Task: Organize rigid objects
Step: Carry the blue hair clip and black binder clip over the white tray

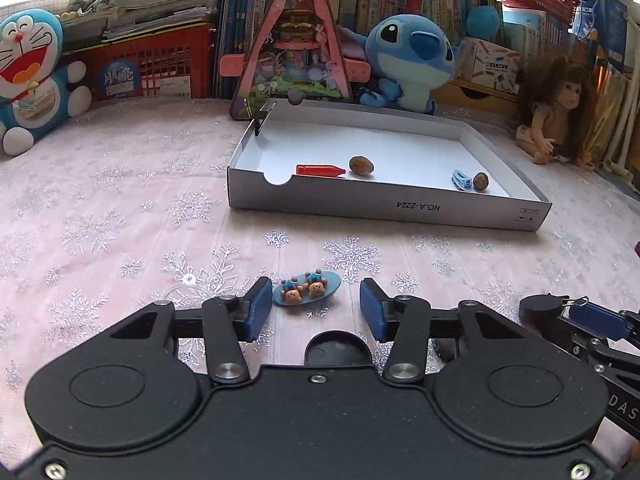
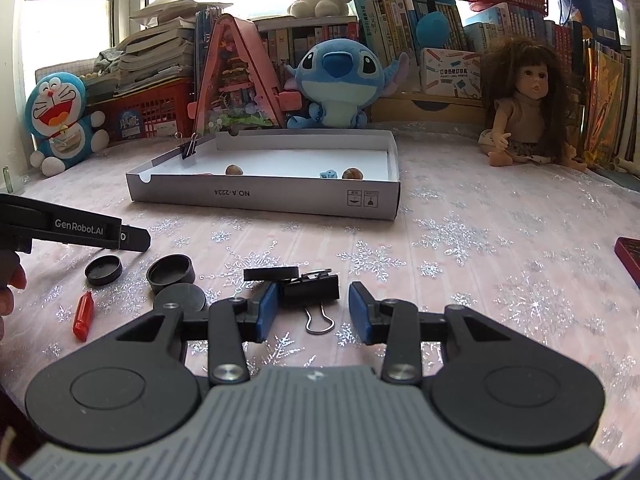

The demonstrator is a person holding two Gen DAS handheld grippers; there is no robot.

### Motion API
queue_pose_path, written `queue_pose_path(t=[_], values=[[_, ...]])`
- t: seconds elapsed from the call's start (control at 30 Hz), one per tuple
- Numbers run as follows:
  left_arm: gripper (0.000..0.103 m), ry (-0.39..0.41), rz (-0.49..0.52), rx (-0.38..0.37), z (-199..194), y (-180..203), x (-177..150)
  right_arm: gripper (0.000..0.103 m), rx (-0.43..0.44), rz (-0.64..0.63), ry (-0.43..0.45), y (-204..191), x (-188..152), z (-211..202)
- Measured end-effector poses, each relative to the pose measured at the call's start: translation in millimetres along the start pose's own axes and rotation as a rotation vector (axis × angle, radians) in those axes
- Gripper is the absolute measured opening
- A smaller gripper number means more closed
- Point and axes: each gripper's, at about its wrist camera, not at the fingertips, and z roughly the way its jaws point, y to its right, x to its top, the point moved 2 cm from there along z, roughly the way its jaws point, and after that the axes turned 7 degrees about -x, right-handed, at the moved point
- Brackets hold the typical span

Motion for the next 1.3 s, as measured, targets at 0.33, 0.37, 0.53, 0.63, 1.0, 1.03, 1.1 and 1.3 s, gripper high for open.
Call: queue_pose_path(t=[0.33,0.37,0.53,0.63,1.0,1.03,1.1,1.3], values=[[0.035,0.010,0.021,-0.004,2.1,3.2,0.6,0.056,-0.010,-0.063,0.024,-5.4,4.2,1.1],[0.035,0.011,0.024,-0.005,1.6,3.5,0.4,0.056,-0.012,-0.068,0.025,-5.0,5.0,1.2],[0.035,0.014,0.033,-0.011,-0.5,4.8,-0.2,0.048,0.013,-0.069,-0.006,-3.9,5.4,4.6],[0.035,0.019,0.046,-0.015,-2.8,5.9,0.0,0.038,0.028,-0.075,-0.011,-5.7,4.7,3.9],[0.035,0.051,0.091,-0.028,-14.9,10.8,6.3,0.038,0.030,-0.056,0.018,0.7,17.1,-4.1],[0.035,0.055,0.094,-0.028,-15.7,10.8,7.4,0.038,0.026,-0.052,0.022,2.1,18.6,-4.5],[0.035,0.062,0.095,-0.029,-17.3,11.0,9.4,0.038,0.018,-0.040,0.027,6.0,21.8,-4.9],[0.035,0.071,0.099,-0.030,-19.3,9.3,17.2,0.038,0.006,-0.010,0.027,14.1,27.2,-3.3]])
